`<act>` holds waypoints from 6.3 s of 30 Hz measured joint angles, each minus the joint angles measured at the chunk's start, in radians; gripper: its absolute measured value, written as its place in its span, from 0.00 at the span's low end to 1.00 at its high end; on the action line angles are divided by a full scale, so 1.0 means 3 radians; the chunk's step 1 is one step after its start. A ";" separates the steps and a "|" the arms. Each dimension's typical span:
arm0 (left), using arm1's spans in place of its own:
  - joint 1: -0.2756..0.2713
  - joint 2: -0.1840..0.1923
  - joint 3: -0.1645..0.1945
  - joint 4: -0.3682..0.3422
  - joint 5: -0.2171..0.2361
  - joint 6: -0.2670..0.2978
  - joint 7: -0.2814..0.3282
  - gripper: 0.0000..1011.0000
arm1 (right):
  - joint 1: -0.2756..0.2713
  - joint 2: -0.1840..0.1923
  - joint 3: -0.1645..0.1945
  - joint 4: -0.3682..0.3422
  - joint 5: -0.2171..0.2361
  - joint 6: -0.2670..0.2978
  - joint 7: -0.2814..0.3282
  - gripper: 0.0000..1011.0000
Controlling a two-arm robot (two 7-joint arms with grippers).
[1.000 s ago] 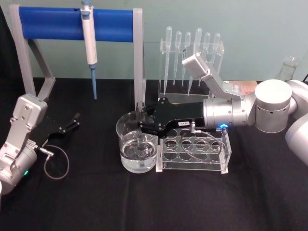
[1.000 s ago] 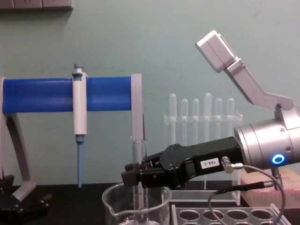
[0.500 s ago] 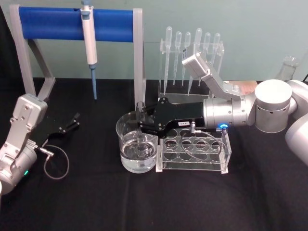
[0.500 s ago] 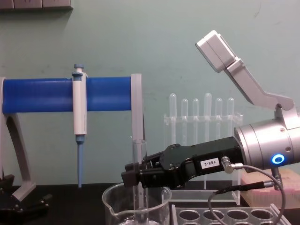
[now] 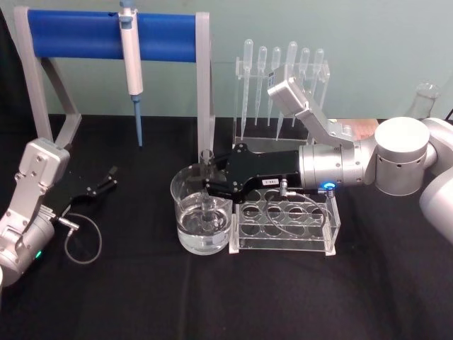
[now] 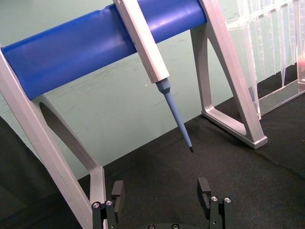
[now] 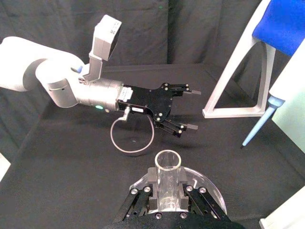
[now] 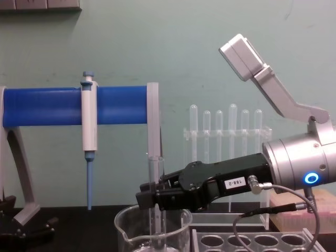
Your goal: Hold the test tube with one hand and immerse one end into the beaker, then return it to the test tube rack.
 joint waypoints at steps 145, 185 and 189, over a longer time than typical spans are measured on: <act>0.0000 0.0000 0.0000 0.0000 0.0000 0.0000 0.0000 0.99 | 0.0000 0.0000 0.0000 0.0000 0.0000 0.0000 0.0000 0.24; 0.0000 0.0000 0.0000 0.0000 0.0000 0.0000 0.0000 0.99 | 0.0000 0.0053 0.0066 -0.0162 -0.0042 0.0029 -0.0063 0.23; 0.0000 0.0000 0.0000 0.0000 0.0000 0.0000 0.0000 0.99 | 0.0022 0.0094 0.0103 -0.0297 -0.0052 0.0087 -0.0103 0.24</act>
